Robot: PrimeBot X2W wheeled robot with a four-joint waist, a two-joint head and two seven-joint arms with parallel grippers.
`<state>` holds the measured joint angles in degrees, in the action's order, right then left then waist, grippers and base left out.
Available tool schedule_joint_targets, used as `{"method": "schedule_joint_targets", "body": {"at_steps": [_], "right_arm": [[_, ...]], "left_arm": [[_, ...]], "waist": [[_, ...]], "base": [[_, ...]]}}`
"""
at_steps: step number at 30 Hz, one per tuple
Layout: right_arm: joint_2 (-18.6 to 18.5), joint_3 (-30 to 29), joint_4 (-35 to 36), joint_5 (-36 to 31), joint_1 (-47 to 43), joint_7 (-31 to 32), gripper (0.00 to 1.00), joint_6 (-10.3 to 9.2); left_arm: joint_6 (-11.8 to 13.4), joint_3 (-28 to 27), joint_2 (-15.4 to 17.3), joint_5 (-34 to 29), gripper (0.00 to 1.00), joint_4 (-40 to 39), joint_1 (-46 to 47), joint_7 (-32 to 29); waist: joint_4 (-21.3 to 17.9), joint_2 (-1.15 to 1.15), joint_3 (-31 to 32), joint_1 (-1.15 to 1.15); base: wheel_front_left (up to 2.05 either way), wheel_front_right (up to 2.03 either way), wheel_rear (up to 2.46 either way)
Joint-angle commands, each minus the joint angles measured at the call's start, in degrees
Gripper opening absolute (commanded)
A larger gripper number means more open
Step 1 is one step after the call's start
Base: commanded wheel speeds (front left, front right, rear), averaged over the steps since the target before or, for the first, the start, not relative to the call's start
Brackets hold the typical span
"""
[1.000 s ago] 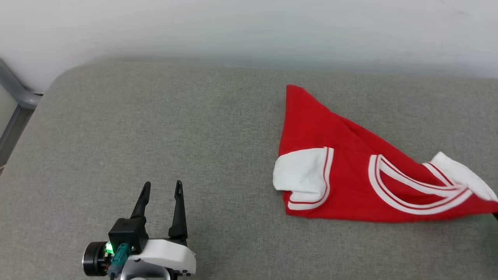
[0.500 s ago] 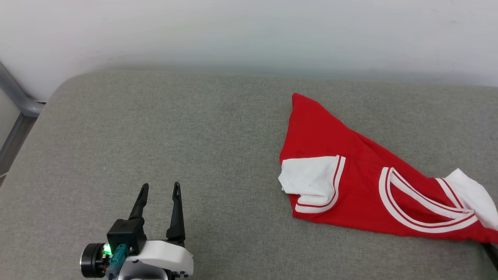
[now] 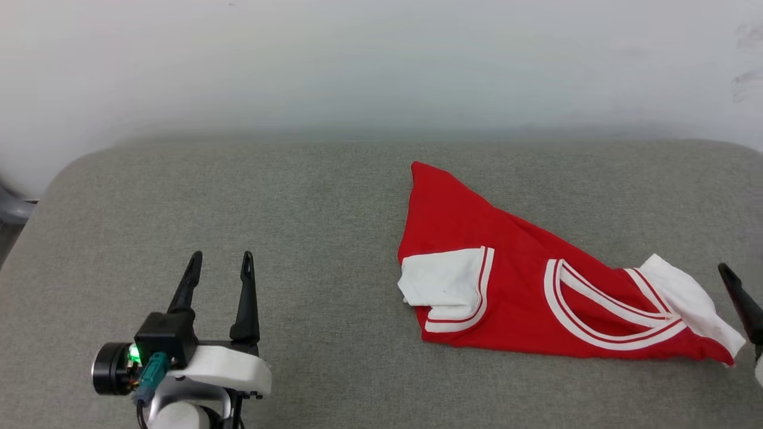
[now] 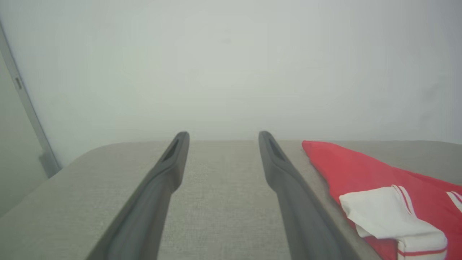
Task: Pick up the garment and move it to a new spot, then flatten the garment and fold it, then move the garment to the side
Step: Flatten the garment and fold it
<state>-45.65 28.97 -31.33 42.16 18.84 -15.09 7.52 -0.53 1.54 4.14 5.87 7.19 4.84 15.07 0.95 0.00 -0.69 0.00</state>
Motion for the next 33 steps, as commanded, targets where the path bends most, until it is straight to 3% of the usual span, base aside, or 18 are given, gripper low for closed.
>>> {"method": "schedule_joint_targets", "body": {"at_steps": [1, 9, 16, 20, 28, 33], "right_arm": [[1.4, -2.1, 1.6, -1.8, -1.8, -0.1, 1.0, -0.05], [16.2, -22.9, 19.3, -19.8, -13.5, -0.1, 1.0, -0.05], [28.2, -28.9, 31.7, -28.2, -21.0, 0.3, 1.0, -0.05], [30.5, -28.6, 33.3, -29.3, -22.5, 0.7, 1.0, -0.06], [31.1, -27.3, 32.4, -30.8, -20.3, 0.4, 1.0, -0.06], [31.5, -26.3, 30.8, -31.4, -18.0, 0.2, 1.0, -0.05]], "left_arm": [[-0.6, 0.0, 0.6, -0.2, 1.0, 0.0, 1.2, 0.2], [-5.0, 2.2, 3.6, -0.5, 1.0, 3.3, 10.5, 0.1], [-6.8, 8.7, 6.9, 2.6, 1.0, 8.2, 21.4, -5.8], [-6.9, 16.5, 9.4, 8.4, 1.0, 9.7, 27.8, -13.9], [-6.9, 37.1, 17.0, 25.0, 1.0, 10.1, 41.0, -34.2], [-6.9, 47.8, 19.4, 34.3, 1.0, 10.3, 47.7, -44.0]], "waist": [[-0.3, 0.0, 0.0, 0.0], [-1.7, 0.0, -1.2, 0.0], [-2.7, 0.0, -2.9, 0.0], [-3.7, 0.0, -4.5, 0.0], [-6.0, 0.0, -8.3, 0.0], [-7.5, 0.0, -10.8, 0.0]], "base": [[0.0, 0.0, 0.0], [0.0, 0.0, 0.0], [0.0, 0.0, 0.0], [0.0, 0.0, 0.0], [0.0, 0.0, 0.0], [0.0, 0.0, 0.0]]}}
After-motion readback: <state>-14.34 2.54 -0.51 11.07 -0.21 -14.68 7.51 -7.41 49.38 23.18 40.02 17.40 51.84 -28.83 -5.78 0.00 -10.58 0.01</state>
